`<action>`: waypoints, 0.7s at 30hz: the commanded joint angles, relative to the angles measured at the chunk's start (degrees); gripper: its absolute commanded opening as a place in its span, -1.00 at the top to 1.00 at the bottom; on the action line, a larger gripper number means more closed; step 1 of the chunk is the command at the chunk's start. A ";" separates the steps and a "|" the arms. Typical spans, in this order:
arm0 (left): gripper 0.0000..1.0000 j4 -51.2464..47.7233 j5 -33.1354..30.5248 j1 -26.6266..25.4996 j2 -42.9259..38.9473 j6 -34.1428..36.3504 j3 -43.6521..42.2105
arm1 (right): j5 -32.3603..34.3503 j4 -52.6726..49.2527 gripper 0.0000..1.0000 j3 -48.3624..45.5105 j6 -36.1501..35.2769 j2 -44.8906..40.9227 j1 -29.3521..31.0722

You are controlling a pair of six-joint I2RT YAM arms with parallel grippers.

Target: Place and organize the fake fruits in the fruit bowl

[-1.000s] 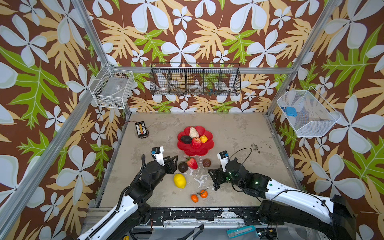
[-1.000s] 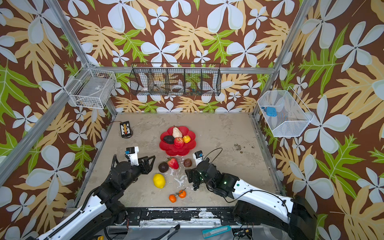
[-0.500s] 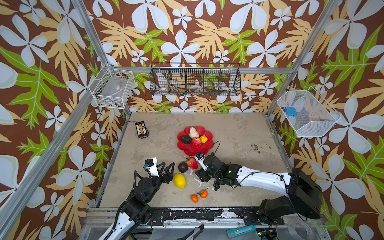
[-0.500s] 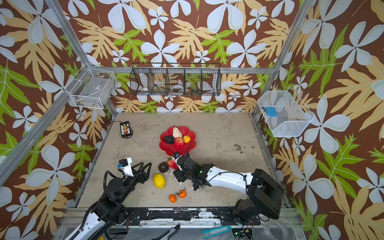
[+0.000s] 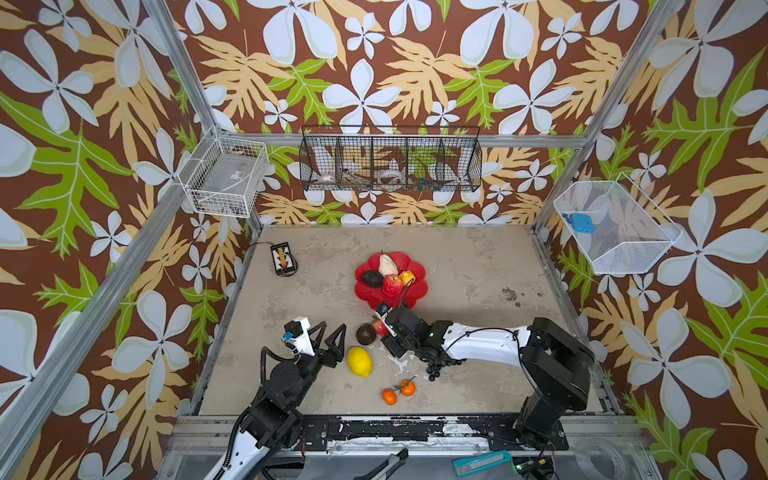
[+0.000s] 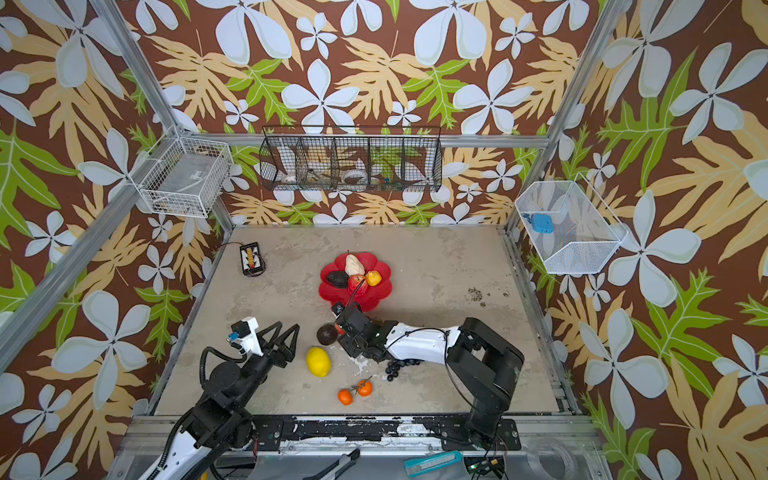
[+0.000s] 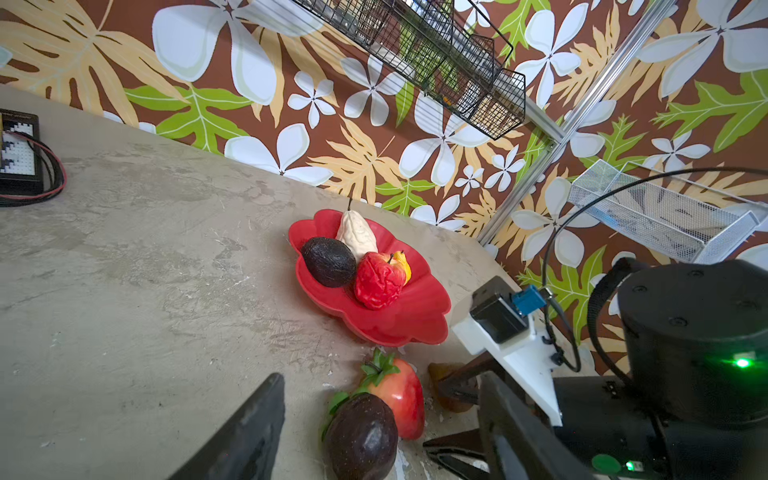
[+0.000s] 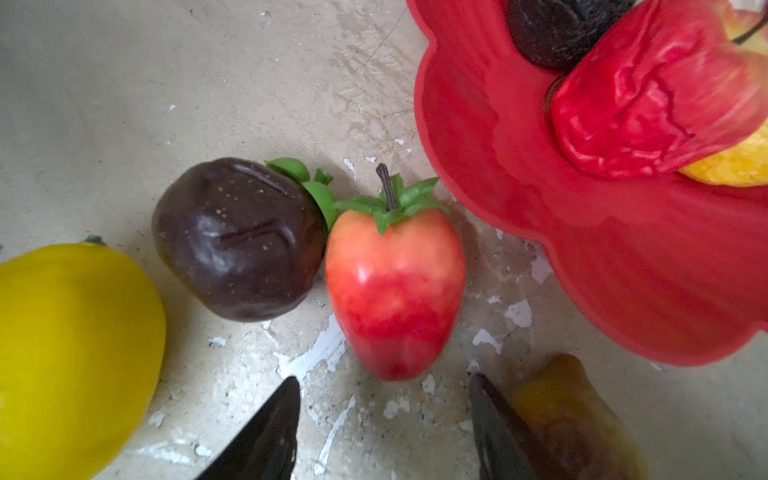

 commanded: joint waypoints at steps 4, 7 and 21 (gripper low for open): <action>-0.50 1.04 -0.91 0.08 -0.24 -0.04 -0.09 | 2.85 0.68 -0.26 2.46 -1.42 3.05 0.00; -0.50 1.05 -0.99 0.08 -0.35 -0.13 -0.07 | 4.39 0.72 -0.25 3.29 -1.36 4.29 -0.02; -0.51 0.94 -1.93 0.08 -0.42 -0.48 -0.19 | 6.31 1.38 -0.30 5.34 -1.33 8.06 0.03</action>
